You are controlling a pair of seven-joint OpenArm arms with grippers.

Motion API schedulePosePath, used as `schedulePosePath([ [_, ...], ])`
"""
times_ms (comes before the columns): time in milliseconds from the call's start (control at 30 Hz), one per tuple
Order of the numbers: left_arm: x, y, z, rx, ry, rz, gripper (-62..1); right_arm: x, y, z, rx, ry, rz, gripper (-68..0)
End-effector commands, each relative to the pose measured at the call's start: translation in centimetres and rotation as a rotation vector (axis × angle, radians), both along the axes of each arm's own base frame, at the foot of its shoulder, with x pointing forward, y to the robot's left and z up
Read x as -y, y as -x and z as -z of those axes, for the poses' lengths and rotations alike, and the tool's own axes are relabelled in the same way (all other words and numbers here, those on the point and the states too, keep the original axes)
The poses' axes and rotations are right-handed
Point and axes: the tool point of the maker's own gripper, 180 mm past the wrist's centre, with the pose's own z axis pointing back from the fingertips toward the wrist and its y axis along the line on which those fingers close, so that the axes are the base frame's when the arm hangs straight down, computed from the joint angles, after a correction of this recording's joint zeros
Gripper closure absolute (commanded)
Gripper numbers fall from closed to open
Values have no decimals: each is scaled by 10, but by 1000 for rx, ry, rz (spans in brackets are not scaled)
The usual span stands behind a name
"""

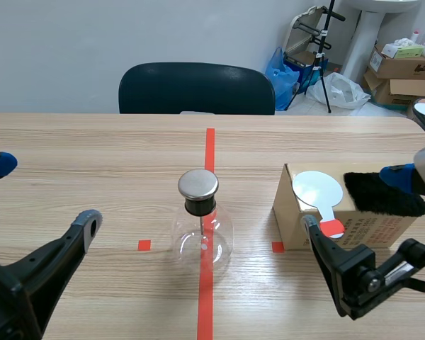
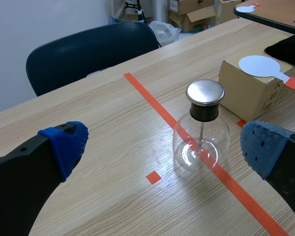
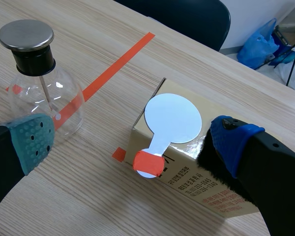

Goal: Do the electroscope experiment

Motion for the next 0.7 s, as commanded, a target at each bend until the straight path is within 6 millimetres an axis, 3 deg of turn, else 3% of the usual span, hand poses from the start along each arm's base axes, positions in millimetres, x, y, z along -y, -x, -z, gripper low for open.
schedulePosePath([
  [0,4,-1,-9,29,27,12,-623,0,-4,-9,35,-10,-5,-679],
  [667,5,0,-8,26,15,15,-623,0,-4,-9,35,-10,-5,-679],
])
